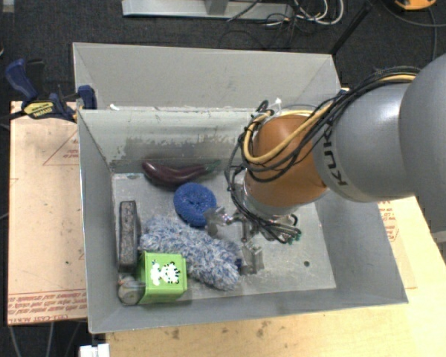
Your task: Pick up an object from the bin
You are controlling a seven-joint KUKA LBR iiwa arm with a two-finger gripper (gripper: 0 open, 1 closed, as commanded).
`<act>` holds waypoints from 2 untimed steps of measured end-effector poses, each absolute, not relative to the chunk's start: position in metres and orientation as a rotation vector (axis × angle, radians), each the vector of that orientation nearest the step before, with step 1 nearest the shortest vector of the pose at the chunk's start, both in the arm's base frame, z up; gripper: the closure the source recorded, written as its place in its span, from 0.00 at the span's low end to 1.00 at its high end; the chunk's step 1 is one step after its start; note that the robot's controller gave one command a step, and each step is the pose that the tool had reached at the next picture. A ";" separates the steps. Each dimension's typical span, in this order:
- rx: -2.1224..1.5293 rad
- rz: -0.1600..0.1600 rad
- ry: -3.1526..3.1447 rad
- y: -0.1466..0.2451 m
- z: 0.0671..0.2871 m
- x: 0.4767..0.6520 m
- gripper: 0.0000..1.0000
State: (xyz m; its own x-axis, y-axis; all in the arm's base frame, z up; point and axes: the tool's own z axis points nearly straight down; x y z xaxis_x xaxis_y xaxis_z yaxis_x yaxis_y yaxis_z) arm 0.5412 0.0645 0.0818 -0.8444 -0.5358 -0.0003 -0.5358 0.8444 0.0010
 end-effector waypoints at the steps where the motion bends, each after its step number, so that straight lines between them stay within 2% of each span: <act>1: -0.828 0.002 3.032 0.076 0.069 0.485 1.00; 2: -0.828 0.002 3.032 0.076 0.069 0.485 1.00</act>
Offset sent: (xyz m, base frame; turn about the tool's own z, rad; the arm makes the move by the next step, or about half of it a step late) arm 0.0000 0.0000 0.0000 0.0000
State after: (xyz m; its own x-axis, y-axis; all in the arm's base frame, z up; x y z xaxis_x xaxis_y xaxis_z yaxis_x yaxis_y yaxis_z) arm 0.4852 0.0760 0.0695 -0.8610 -0.5085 0.0008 -0.5085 0.8610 0.0012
